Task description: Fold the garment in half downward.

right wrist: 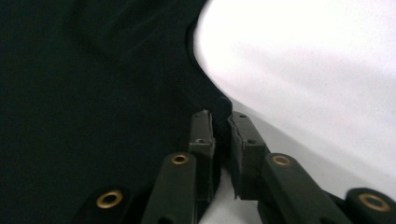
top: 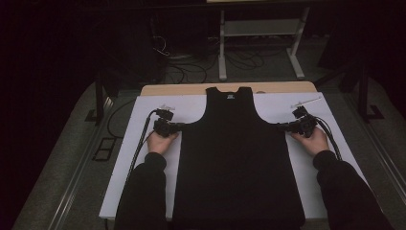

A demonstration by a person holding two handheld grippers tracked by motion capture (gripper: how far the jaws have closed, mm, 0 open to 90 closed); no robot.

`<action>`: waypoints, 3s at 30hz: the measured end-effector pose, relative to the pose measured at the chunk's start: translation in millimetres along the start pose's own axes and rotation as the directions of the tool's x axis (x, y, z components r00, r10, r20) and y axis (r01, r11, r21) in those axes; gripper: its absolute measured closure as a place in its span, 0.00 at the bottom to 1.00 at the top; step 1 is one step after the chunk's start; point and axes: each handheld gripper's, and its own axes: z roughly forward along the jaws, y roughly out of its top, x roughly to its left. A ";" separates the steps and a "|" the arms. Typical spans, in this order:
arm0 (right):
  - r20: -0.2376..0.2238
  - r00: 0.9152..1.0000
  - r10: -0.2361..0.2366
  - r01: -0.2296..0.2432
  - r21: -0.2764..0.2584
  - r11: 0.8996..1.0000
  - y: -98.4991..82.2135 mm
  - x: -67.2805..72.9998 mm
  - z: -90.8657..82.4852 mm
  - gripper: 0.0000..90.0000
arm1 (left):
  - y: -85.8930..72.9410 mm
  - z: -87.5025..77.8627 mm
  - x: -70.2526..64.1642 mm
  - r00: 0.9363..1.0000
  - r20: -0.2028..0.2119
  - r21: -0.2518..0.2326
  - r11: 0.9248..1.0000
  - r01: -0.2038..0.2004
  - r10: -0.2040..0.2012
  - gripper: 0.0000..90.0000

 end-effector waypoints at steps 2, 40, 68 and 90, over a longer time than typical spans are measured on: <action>-0.005 1.000 0.006 -0.006 0.005 1.000 0.1 -0.2 -0.1 0.90 | 0.3 -1.5 -0.8 1.000 0.008 -0.002 1.000 -0.010 0.010 0.94; -0.106 0.988 0.108 -0.118 -0.096 0.988 -7.0 1.9 -28.6 0.92 | 9.1 -26.0 -9.2 0.996 0.085 -0.050 0.998 0.026 -0.022 0.94; -0.173 0.977 0.129 -0.157 -0.160 0.975 -16.5 18.5 -47.4 0.92 | -2.5 -45.9 -16.8 0.990 0.132 -0.076 0.995 0.064 -0.053 0.94; -0.192 0.975 0.115 -0.151 -0.185 0.971 -25.5 27.2 -57.6 0.91 | -11.0 -60.1 -17.3 0.985 0.149 -0.083 0.991 0.100 -0.087 0.94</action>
